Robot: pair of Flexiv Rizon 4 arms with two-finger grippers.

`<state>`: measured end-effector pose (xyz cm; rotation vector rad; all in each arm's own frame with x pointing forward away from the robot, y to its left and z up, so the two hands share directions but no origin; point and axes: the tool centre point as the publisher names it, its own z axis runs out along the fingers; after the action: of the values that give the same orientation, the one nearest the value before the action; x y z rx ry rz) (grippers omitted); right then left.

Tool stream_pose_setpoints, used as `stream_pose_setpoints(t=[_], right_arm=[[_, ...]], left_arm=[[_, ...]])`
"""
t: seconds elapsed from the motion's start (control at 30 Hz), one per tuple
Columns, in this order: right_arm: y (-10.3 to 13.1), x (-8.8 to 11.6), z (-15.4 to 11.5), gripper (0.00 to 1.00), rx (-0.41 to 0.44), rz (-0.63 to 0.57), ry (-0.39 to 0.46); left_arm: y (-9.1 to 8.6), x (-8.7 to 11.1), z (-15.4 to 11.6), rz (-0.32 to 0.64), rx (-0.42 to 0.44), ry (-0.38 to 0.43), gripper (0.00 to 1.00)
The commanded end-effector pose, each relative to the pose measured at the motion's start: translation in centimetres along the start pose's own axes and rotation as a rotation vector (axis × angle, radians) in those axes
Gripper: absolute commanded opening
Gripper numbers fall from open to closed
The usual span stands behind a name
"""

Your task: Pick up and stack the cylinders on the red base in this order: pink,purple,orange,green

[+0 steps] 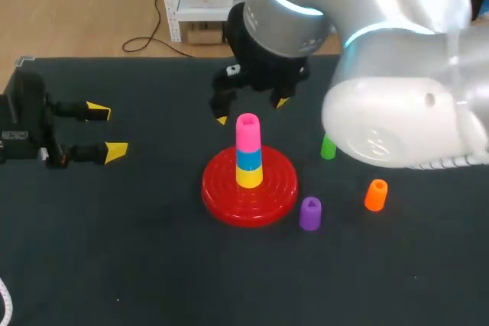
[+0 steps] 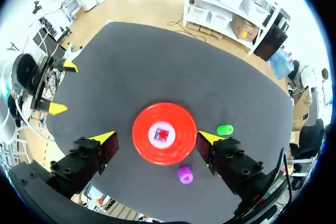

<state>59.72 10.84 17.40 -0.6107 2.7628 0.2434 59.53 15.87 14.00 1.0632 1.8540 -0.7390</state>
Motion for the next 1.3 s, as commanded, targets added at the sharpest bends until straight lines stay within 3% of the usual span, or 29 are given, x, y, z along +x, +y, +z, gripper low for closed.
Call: stream_pose_setpoints(t=[0.03,0.3,0.77,0.83,1.3], right_arm=[[-0.7,2.6,-1.2,1.0,-0.003,0.004,-0.058],[-2.5,6.1,-1.5,1.0,0.025,0.025,-0.048],[-4.2,10.7,1.5,1.0,0.094,0.076,0.009],[-4.4,11.2,1.9,1.0,0.126,0.063,0.005],[-5.7,12.5,4.6,1.0,0.101,0.15,0.066]], left_arm=[[0.0,0.2,0.2,0.003,-0.006,-0.009,1.0],[0.0,0.2,0.2,0.003,-0.006,-0.009,1.0],[0.0,0.2,0.2,0.003,-0.006,-0.009,1.0],[0.0,0.2,0.2,0.003,-0.006,-0.009,1.0],[0.0,0.2,0.2,0.003,-0.006,-0.009,1.0]])
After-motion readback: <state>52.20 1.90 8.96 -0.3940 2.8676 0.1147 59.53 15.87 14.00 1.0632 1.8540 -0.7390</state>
